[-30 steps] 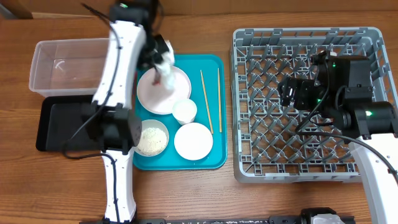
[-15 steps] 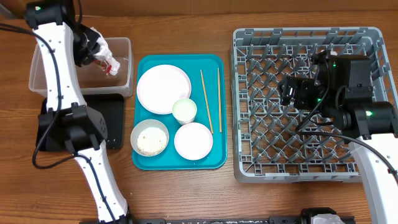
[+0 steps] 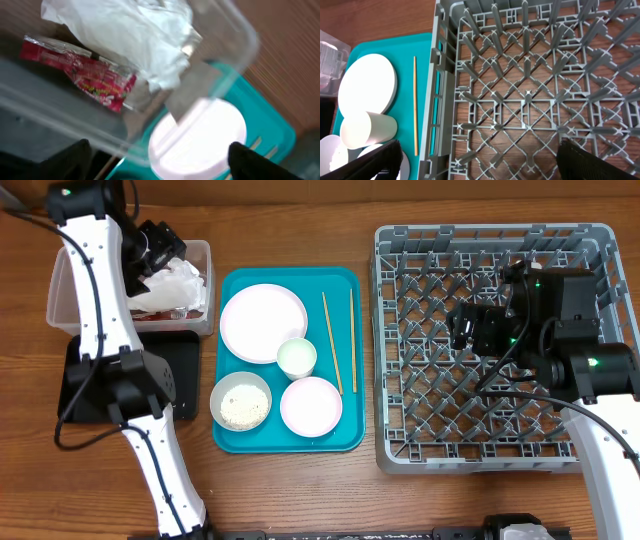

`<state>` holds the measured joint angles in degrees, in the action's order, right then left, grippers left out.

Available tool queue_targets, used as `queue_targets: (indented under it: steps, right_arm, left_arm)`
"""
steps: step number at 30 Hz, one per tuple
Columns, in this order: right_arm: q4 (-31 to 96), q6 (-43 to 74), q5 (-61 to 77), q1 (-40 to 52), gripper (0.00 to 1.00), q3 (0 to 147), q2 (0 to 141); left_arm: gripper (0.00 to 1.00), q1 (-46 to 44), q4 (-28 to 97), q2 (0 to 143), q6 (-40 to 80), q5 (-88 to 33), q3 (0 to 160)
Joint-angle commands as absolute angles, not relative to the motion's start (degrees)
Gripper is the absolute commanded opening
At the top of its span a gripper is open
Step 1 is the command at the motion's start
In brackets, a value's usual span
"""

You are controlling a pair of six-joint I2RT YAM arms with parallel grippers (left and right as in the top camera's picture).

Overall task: Sort waste into correct bins and load items into the dishwasher
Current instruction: 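Grasp the white cup on the tray with the left gripper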

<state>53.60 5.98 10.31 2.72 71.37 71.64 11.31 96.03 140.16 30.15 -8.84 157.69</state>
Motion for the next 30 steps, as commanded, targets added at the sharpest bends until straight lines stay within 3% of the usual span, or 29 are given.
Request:
queue_targets:
  steps: [1,7,18,19,22,24,28,30]
  right_arm:
    - [53.3,6.2,10.85,2.61,1.0,72.82,71.5]
    - [55.02,6.17,10.85,2.61,1.0,72.82,71.5]
    - [54.46,6.15,10.83,2.59,1.0,72.82,71.5]
    - [54.13,6.15,10.83,2.61,1.0,72.82,71.5]
    - [53.45,6.17,10.83,2.59,1.0,72.82,71.5]
    - [53.25,6.17,10.83,2.61,1.0,72.82,71.5]
    - [53.23,6.15,10.81,2.61,1.0,72.82,71.5]
    - [53.23,6.15,10.83,2.61,1.0,72.82,71.5]
  left_arm:
    - [1.0,8.27,96.82,131.35,17.17,-15.79,160.22]
    - [1.0,0.67,96.82,124.55,12.71,-18.04,157.51]
    - [0.95,-15.97,96.79,120.97,1.8,-7.01,128.99]
    - [0.87,-16.95,95.72,120.99,-1.34,-6.85,123.85]
    - [0.79,-17.3,89.43,120.99,-3.22,-6.15,115.2]
    - [0.63,-17.23,84.33,121.01,-3.25,-5.19,110.32]
    - [0.48,-17.19,76.97,121.01,-3.25,-4.4,102.76]
    - [0.32,-17.19,74.3,121.01,-3.22,-4.43,100.77]
